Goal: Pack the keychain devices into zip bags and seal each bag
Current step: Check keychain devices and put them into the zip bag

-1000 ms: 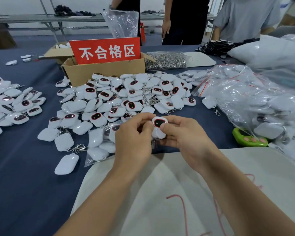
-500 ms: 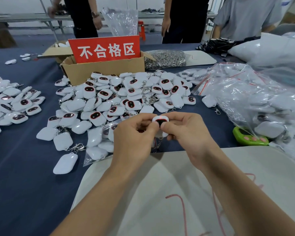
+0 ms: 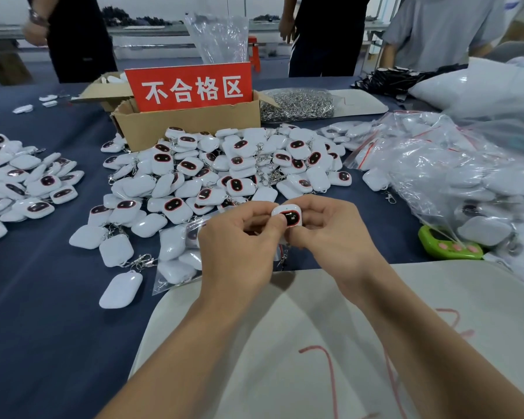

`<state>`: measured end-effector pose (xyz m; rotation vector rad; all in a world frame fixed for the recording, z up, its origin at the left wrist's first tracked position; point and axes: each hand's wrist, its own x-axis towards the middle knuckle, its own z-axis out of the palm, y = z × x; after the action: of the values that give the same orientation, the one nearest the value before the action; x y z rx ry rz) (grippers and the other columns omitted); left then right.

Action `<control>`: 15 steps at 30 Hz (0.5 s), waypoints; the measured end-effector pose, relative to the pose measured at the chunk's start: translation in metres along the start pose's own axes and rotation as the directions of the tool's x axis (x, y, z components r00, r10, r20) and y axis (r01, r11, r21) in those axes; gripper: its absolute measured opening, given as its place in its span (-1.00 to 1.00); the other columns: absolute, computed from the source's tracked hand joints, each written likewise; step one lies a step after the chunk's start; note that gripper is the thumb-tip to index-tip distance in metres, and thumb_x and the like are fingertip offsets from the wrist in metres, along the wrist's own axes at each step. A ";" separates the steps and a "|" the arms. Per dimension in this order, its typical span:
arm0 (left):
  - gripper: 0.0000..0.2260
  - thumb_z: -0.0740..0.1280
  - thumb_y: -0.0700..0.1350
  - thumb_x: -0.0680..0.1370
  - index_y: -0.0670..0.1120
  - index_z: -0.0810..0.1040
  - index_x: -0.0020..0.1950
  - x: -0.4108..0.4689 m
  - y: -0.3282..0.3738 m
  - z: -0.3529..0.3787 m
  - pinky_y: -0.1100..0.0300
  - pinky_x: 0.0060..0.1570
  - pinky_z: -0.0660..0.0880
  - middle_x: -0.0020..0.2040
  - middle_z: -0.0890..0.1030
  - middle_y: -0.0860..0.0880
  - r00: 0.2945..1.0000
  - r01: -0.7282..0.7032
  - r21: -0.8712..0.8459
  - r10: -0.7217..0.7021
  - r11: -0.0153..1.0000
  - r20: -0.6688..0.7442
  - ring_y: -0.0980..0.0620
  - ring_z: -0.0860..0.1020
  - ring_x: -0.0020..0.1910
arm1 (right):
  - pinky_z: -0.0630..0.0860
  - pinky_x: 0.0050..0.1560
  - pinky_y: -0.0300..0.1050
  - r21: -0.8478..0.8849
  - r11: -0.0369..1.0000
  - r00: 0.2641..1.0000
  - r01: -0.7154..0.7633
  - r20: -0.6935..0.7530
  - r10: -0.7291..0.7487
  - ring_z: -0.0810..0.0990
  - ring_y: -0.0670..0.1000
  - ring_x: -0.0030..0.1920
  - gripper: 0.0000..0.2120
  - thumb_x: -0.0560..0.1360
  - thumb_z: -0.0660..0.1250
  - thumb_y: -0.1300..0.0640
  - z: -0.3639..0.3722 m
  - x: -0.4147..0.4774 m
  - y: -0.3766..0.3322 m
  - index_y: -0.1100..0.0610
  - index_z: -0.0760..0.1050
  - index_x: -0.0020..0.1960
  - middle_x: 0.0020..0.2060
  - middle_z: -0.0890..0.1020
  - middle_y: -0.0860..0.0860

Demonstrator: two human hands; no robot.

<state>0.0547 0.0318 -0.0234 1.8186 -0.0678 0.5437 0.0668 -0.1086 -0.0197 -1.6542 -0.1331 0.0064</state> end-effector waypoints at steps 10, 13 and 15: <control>-0.76 0.53 -0.12 0.49 0.26 0.66 -0.20 -0.001 0.000 0.002 0.47 -0.22 0.49 -0.29 0.69 0.27 1.000 0.005 0.010 -0.005 1.000 0.003 0.26 0.67 -0.24 | 0.67 0.11 0.12 -0.001 1.000 0.998 -0.005 -0.059 0.005 0.78 0.10 -0.12 -0.75 0.34 0.45 0.19 -0.002 -0.002 -0.001 -0.01 0.67 -0.01 -0.20 0.77 0.05; -0.77 0.53 -0.09 0.49 0.27 0.66 -0.19 -0.002 0.000 0.002 0.48 -0.19 0.47 -0.28 0.67 0.31 1.000 -0.006 0.075 0.008 0.997 -0.021 0.29 0.66 -0.21 | 0.68 0.08 0.11 -0.059 0.998 0.991 0.027 -0.131 -0.035 0.77 0.04 -0.13 -0.75 0.35 0.52 0.21 -0.005 -0.001 -0.003 -0.07 0.68 -0.04 -0.20 0.77 -0.02; -0.72 0.54 -0.09 0.47 0.31 0.61 -0.22 -0.003 -0.001 0.002 0.49 -0.16 0.45 -0.26 0.66 0.34 1.000 -0.007 0.127 0.011 0.992 -0.029 0.32 0.64 -0.18 | 0.66 0.01 0.04 -0.073 0.995 0.976 0.069 -0.201 -0.083 0.73 0.00 -0.17 -0.76 0.35 0.55 0.26 -0.008 0.000 -0.004 -0.06 0.69 -0.10 -0.22 0.76 -0.04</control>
<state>0.0532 0.0291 -0.0260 1.9343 -0.0216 0.5933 0.0673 -0.1161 -0.0149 -1.7038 -0.0403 -0.2276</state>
